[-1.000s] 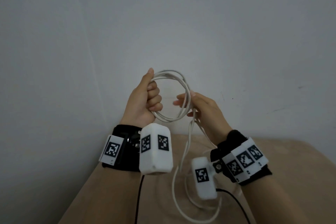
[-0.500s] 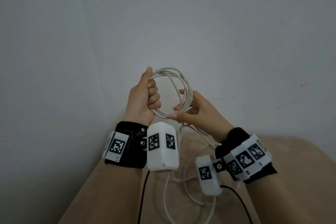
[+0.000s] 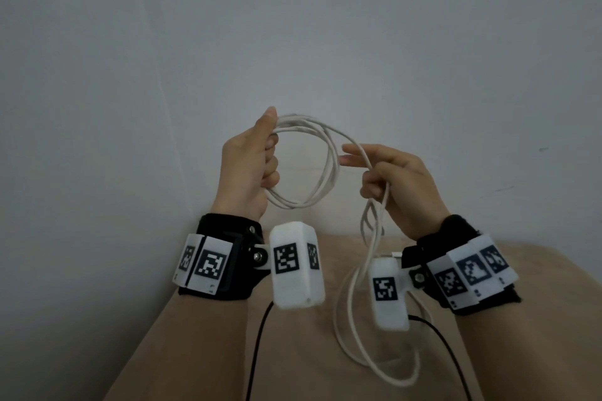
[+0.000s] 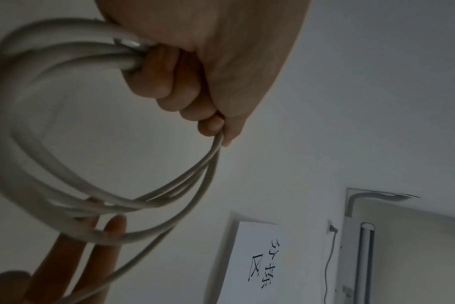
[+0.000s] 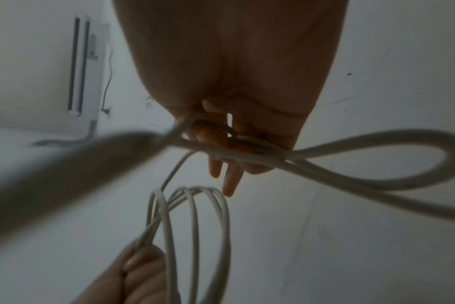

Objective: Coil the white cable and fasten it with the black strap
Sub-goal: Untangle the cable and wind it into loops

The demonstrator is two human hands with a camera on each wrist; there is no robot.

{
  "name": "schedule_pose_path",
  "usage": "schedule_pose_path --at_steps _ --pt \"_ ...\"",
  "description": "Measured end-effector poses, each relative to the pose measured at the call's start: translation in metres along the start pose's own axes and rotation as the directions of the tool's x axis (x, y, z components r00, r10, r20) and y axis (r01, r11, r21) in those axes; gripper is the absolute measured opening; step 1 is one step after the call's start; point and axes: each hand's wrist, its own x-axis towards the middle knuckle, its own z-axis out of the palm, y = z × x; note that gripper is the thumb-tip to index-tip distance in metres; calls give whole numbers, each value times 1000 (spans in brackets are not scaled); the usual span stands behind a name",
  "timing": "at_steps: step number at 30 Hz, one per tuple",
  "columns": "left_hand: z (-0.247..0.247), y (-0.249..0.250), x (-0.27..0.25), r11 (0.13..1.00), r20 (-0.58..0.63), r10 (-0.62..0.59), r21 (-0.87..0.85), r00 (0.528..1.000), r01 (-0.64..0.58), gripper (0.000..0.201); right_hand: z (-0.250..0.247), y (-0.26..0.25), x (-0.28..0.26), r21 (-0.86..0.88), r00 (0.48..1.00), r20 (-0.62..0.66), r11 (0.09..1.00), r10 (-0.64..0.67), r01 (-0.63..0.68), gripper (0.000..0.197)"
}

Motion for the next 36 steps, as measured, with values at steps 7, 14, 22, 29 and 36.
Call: schedule_pose_path --at_steps 7,14,22,29,36 --pt "-4 3 1 999 -3 -2 -33 1000 2 44 7 -6 -4 281 978 202 954 48 -105 55" --pt "-3 -7 4 996 -11 -52 -69 999 51 43 11 7 1 457 920 384 850 75 -260 48" --pt "-8 -17 12 948 44 -235 -211 971 239 46 4 16 6 427 892 437 848 112 -315 43" --pt "-12 -19 14 978 128 -156 -122 979 172 40 3 9 4 454 895 423 822 141 -344 39" --pt "-13 -19 14 965 227 -152 -176 962 194 40 1 11 2 415 938 325 873 120 -256 35"
